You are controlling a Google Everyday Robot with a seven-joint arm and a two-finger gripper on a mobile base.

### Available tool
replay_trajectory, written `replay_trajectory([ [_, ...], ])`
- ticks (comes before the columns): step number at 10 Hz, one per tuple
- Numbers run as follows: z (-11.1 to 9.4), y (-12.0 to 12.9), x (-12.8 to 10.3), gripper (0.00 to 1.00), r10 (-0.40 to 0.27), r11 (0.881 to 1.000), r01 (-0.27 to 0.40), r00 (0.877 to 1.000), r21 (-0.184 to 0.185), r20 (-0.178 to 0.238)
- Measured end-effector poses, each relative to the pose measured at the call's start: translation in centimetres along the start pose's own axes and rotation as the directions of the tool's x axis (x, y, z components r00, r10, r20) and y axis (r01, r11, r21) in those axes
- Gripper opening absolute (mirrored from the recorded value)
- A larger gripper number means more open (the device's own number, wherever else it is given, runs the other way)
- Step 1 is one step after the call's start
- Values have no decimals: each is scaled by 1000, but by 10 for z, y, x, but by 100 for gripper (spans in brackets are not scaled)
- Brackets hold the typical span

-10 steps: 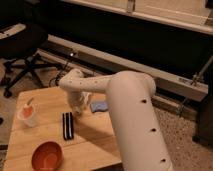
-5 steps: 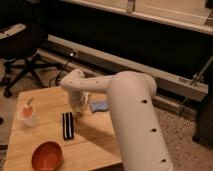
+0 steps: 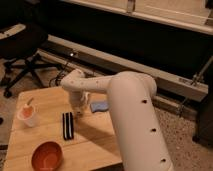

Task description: Stand the bottle upright

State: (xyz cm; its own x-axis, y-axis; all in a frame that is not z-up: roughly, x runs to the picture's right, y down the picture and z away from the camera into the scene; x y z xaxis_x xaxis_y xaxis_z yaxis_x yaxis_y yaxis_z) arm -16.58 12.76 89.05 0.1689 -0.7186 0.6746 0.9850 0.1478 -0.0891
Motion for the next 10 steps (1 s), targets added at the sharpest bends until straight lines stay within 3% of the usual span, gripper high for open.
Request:
replay_trajectory([
  [2, -13, 5, 2, 26, 24, 1000, -24, 1000, 3, 9],
  [5, -44, 2, -2, 26, 42, 998, -43, 998, 38, 36],
  [8, -70, -2, -14, 26, 26, 997, -33, 995, 75, 100],
  [10, -86, -4, -28, 26, -27, 996, 13, 987, 86, 161],
])
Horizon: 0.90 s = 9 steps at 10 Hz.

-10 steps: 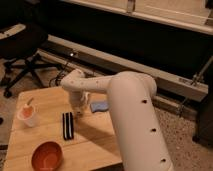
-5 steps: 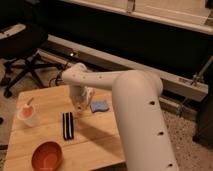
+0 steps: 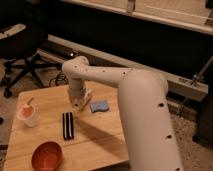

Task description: Stand the bottle upright

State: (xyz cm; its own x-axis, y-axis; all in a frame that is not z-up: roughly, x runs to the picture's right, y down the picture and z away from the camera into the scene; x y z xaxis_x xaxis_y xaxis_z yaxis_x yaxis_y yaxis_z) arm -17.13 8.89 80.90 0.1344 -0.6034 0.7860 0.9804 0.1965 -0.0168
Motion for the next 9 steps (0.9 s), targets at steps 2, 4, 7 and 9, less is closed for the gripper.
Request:
replay_trajectory([
  [2, -14, 1, -22, 26, -66, 997, 68, 995, -21, 78],
  [4, -27, 3, -40, 26, -111, 992, 119, 982, -43, 153],
  [7, -38, 14, -54, 26, -138, 981, 167, 961, -103, 240],
  [9, -41, 23, -57, 26, -133, 974, 180, 947, -140, 293],
])
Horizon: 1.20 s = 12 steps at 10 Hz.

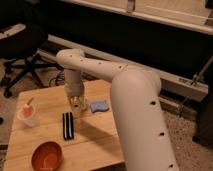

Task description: Stand the bottle upright

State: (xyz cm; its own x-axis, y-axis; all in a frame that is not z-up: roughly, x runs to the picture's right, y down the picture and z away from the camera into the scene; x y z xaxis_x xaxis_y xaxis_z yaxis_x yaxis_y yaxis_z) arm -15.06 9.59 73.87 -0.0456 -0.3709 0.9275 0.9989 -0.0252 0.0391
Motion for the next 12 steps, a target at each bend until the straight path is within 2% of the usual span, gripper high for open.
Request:
replay_trajectory([
  [1, 1, 0, -3, 26, -4, 1000, 4, 1000, -4, 30],
  [2, 0, 1, -5, 26, -4, 1000, 5, 999, -7, 39],
  [8, 0, 0, -6, 26, -5, 1000, 5, 999, 0, 46],
  [10, -7, -16, -15, 26, -22, 996, 13, 995, 94, 95],
  [11, -19, -33, -23, 26, -29, 977, -2, 990, 214, 140],
  [12, -29, -42, -26, 26, -24, 956, -26, 986, 293, 167],
])
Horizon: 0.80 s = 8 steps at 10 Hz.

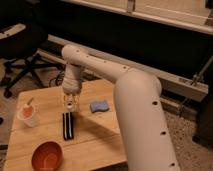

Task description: Stand the bottle upright

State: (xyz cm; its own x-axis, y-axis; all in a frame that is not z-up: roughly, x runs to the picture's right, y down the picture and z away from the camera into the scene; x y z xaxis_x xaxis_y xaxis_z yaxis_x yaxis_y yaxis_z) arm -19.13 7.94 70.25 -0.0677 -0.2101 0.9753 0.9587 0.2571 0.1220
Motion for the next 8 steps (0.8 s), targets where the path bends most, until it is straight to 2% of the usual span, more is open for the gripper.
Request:
replay_trajectory([
  [1, -9, -8, -3, 26, 24, 996, -25, 999, 86, 22],
  [2, -16, -8, -3, 26, 47, 990, -51, 998, 135, 31],
  [3, -21, -2, -2, 26, 75, 984, -79, 997, 161, 35],
  [5, -23, 16, -1, 26, 122, 979, -127, 992, 161, 39],
  [8, -23, 35, -6, 26, 162, 977, -169, 985, 129, 63],
])
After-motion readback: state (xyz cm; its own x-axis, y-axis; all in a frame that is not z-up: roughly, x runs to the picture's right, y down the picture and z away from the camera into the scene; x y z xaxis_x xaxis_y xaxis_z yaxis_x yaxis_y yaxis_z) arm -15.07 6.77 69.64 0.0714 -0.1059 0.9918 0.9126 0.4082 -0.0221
